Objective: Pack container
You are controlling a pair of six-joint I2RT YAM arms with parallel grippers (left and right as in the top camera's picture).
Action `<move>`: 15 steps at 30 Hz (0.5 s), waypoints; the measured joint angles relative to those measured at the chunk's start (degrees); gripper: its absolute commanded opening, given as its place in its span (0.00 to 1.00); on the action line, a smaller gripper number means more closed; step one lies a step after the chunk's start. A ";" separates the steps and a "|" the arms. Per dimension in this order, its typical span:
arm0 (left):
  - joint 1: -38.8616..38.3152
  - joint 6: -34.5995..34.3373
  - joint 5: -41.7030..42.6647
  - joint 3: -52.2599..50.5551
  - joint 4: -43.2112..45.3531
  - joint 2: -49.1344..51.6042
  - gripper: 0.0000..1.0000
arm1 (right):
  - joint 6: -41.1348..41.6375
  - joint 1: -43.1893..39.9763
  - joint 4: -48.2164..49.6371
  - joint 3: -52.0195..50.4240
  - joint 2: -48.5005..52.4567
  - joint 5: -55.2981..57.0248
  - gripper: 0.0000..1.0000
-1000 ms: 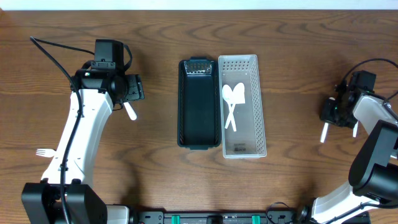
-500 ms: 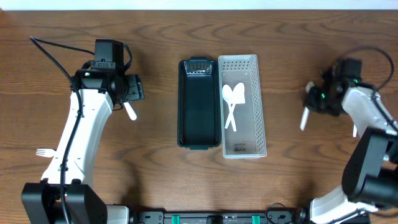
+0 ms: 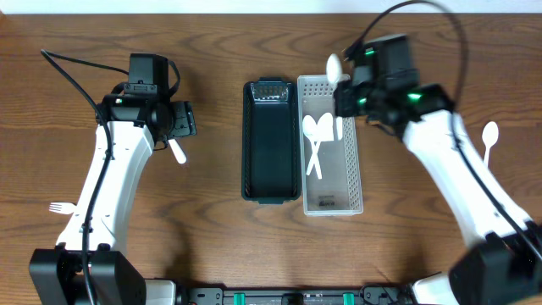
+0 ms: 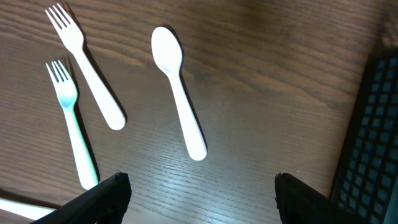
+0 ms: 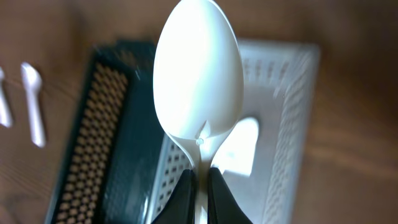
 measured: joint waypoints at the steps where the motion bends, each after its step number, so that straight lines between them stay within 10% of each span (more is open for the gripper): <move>1: 0.00 0.00 0.02 0.00 -0.09 0.00 0.77 | 0.63 0.81 -0.74 -0.02 1.73 0.70 0.01; 5: 0.00 0.00 0.02 0.00 -0.52 0.00 0.78 | 2.62 2.91 -2.08 -0.63 8.92 2.36 0.08; 9: 0.00 0.00 0.00 0.00 -0.66 0.00 0.77 | 3.98 3.30 -1.99 -1.33 12.66 3.32 0.41; 15: 0.00 0.00 0.02 0.00 -0.70 0.00 0.78 | 1.36 2.89 -2.67 0.98 11.93 3.76 0.47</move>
